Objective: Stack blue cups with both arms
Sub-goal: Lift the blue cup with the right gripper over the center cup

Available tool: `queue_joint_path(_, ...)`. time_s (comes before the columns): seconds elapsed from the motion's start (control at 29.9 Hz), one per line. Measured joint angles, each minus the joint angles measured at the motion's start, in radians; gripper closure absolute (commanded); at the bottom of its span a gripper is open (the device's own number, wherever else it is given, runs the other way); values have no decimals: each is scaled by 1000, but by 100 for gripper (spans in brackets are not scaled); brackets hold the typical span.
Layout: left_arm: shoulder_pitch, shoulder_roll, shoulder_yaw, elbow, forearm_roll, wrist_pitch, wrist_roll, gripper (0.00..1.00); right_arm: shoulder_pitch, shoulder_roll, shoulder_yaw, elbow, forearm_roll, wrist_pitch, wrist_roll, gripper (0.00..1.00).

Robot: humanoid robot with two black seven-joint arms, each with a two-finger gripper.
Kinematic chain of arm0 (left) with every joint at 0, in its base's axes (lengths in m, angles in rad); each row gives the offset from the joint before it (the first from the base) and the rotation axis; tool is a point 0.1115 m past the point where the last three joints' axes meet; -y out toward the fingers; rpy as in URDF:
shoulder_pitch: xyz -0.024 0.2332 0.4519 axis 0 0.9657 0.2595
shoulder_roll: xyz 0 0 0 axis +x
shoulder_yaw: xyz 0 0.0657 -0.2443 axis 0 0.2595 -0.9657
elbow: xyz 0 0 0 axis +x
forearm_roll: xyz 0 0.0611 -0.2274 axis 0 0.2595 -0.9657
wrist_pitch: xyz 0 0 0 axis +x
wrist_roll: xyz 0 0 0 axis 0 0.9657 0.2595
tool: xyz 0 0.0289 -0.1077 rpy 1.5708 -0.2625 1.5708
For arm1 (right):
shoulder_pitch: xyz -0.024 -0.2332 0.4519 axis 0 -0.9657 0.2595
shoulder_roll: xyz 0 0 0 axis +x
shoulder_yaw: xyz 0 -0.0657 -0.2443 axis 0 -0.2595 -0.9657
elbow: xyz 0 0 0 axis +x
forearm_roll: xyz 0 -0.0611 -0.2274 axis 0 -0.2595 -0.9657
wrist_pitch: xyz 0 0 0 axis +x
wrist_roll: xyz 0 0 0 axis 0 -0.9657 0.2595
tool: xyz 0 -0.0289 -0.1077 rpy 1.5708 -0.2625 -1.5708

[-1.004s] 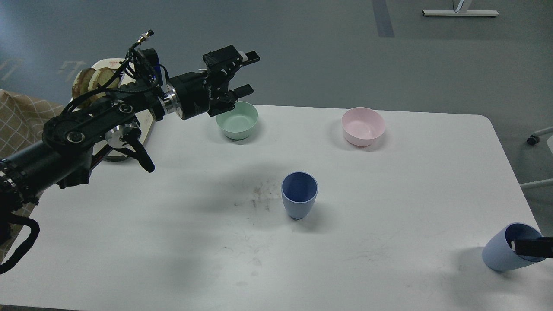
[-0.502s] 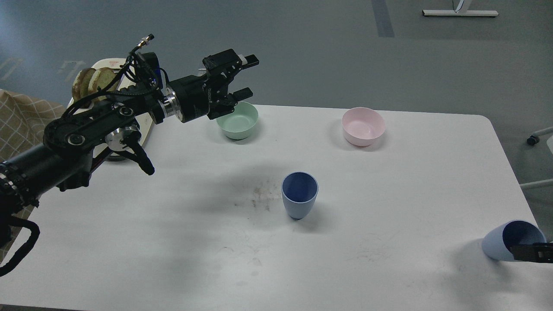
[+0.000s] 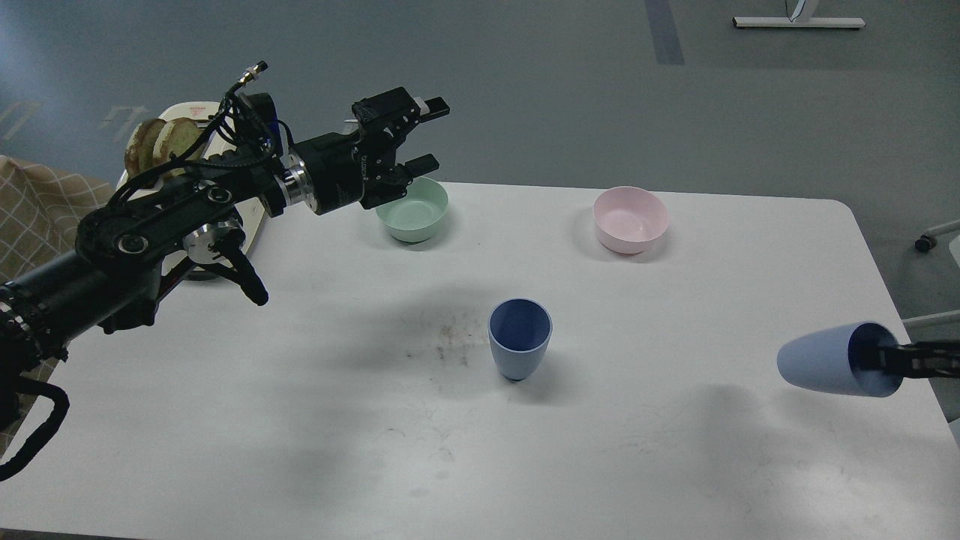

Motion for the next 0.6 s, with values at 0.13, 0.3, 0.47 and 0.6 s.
queue_joint_path(0.13,0,4,1,-1,3,0,0,5,131,124,-6,-38,-6,7,-2,100)
queue_joint_path(0.3,-1,14,1,-1,30,0,0,5,282,353,-67,-151,5,7,0,100)
queue_joint_path(0.47,-2,17,1,-1,35,0,0,5,457,597,-244,-219,44,7,18,100)
queue_joint_path(0.6,-2,20,1,0,35,0,0,5,560,764,-352,-233,149,7,29,100)
